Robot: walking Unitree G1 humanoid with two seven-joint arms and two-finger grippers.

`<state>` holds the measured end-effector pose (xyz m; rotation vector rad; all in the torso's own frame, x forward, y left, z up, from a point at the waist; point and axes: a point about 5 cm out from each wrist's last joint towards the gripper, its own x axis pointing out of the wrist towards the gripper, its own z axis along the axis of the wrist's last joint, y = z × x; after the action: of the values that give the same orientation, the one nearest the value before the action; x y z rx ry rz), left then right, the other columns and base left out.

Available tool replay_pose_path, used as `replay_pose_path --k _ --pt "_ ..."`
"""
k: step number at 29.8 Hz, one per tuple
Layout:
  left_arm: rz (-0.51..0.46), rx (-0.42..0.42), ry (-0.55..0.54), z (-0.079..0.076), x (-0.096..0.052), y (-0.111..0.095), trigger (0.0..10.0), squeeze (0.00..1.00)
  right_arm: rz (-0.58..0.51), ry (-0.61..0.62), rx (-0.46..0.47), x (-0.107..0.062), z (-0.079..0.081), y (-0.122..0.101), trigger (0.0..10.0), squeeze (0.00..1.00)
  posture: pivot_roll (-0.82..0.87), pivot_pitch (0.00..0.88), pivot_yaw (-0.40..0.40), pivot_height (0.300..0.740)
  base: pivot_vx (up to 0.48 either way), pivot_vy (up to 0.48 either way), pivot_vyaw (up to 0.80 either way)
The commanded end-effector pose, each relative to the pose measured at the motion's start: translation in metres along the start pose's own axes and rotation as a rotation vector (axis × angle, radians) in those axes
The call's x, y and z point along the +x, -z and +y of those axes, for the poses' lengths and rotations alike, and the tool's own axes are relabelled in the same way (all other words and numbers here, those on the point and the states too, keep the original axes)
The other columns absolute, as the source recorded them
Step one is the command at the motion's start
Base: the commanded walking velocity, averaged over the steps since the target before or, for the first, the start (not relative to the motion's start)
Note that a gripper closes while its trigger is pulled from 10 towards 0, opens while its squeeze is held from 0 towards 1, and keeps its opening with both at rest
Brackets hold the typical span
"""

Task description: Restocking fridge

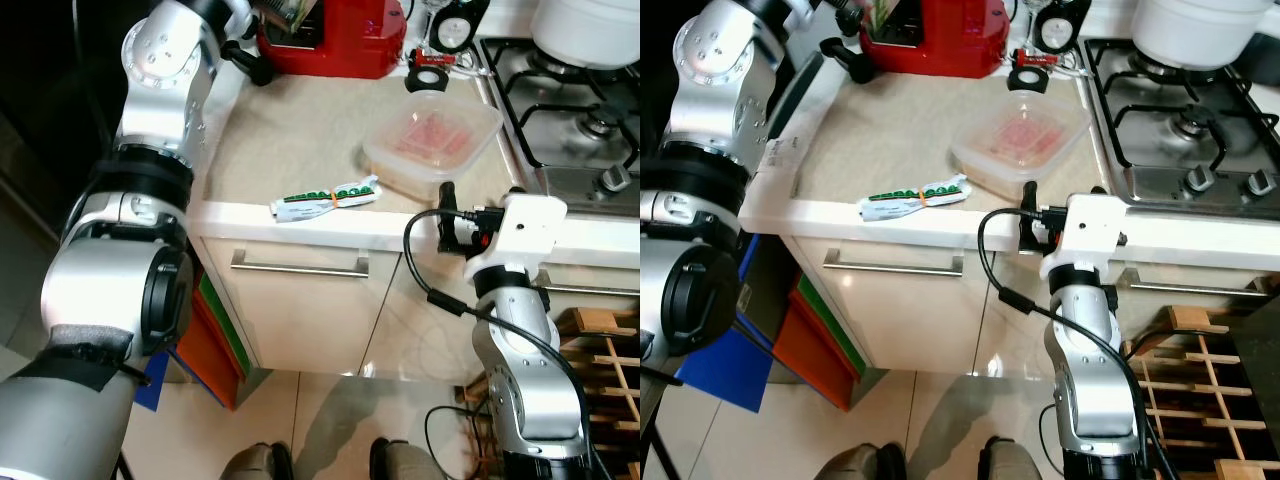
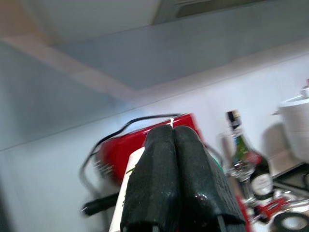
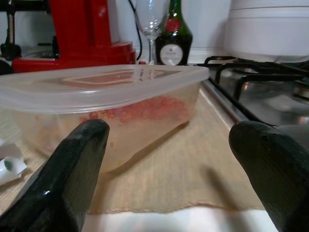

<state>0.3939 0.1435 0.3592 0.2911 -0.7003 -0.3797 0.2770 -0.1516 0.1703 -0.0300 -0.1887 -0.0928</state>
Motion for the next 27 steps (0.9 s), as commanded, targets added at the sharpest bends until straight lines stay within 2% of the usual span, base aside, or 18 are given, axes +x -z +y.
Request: replay_pose_path --k 1,9,27 --pt "-0.031 0.020 -0.025 0.008 -0.003 -0.009 10.0 0.00 -0.010 0.000 0.001 0.005 0.000 0.001 10.0 0.00 -0.13 0.006 0.014 0.740 0.000 0.000 0.00" --pt "0.009 0.017 -0.049 0.008 -0.008 -0.003 10.0 0.00 -0.028 -0.021 0.011 0.013 0.008 0.003 10.0 0.00 -0.12 0.000 0.017 0.740 -0.095 0.000 0.00" --pt "0.035 -0.035 -0.025 -0.004 -0.004 0.002 10.0 0.00 -0.022 0.014 0.012 0.010 0.002 0.012 10.0 0.00 -0.16 0.000 0.039 0.740 -0.021 0.000 0.00"
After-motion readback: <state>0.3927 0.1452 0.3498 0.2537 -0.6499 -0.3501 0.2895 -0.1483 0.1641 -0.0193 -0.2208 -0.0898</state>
